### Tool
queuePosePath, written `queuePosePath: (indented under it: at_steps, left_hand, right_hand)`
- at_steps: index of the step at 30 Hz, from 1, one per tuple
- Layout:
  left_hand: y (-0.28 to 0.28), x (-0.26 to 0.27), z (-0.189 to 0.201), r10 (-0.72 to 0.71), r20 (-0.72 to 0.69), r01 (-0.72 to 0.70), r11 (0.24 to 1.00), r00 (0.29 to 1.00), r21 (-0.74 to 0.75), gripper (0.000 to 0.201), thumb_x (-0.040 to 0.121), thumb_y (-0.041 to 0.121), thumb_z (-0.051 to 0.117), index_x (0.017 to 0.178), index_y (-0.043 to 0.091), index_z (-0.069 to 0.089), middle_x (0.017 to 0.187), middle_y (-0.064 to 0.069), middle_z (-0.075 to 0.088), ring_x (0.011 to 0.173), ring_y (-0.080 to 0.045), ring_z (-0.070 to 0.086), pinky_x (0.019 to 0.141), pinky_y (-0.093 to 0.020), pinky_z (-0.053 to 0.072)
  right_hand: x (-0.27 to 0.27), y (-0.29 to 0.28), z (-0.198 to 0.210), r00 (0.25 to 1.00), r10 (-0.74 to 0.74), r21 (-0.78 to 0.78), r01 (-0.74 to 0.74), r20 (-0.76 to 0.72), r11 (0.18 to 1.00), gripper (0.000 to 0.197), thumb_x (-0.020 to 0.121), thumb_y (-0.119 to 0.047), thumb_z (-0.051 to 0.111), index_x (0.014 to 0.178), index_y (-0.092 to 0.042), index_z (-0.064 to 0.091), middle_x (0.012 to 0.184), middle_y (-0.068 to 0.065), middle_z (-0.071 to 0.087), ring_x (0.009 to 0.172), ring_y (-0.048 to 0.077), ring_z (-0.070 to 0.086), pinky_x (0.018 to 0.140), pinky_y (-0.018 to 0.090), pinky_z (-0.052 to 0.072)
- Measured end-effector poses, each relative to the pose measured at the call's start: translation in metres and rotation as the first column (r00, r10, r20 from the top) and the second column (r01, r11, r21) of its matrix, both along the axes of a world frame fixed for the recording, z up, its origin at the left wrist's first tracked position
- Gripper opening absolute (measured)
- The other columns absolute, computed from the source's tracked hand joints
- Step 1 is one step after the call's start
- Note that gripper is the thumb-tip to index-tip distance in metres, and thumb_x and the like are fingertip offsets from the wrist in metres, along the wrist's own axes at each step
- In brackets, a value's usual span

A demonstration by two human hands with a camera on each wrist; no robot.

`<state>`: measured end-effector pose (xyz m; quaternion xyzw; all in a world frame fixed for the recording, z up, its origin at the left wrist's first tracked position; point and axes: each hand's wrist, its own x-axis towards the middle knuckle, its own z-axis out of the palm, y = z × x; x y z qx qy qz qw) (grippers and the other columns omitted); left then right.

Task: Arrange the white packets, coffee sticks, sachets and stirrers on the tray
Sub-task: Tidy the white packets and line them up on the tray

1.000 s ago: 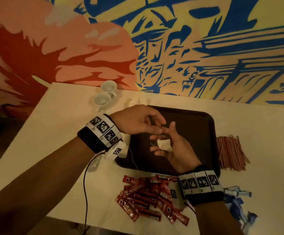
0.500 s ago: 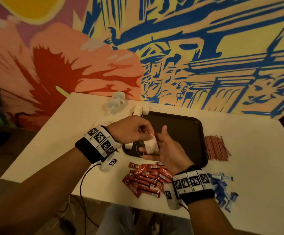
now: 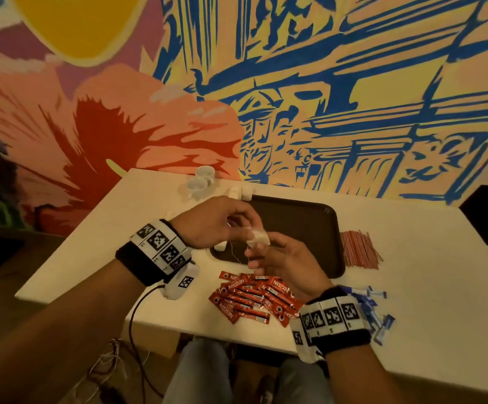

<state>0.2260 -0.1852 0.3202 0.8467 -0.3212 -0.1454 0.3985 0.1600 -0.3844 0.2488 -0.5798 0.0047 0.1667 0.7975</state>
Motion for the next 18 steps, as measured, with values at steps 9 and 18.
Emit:
queuePosePath:
  at_steps: [9,18]
  left_hand:
    - [0.009,-0.021,-0.013,-0.029,0.215,0.026,1.0,0.976,0.014,0.016,0.084,0.019,0.079,0.099,0.027,0.079,0.108,0.009,0.064,0.098,-0.012,0.063,0.083,-0.024,0.053]
    - [0.012,-0.034,-0.015,0.135,-0.052,-0.142,0.974,0.989,-0.174,0.019,0.089,0.024,0.074,0.106,0.016,0.078,0.088,0.001,0.077,0.081,-0.013,0.07,0.081,-0.025,0.055]
  right_hand:
    - [-0.015,-0.013,0.001,0.989,-0.106,0.226,0.126,-0.098,0.966,0.044,0.082,-0.008,0.072,0.125,-0.01,0.065,0.109,0.019,0.071,0.087,0.025,0.072,0.066,0.029,0.061]
    - [-0.019,-0.007,0.002,0.989,-0.14,0.063,0.138,0.037,0.988,0.035,0.088,0.007,0.066,0.12,-0.008,0.067,0.114,0.015,0.075,0.104,0.029,0.07,0.086,0.034,0.06]
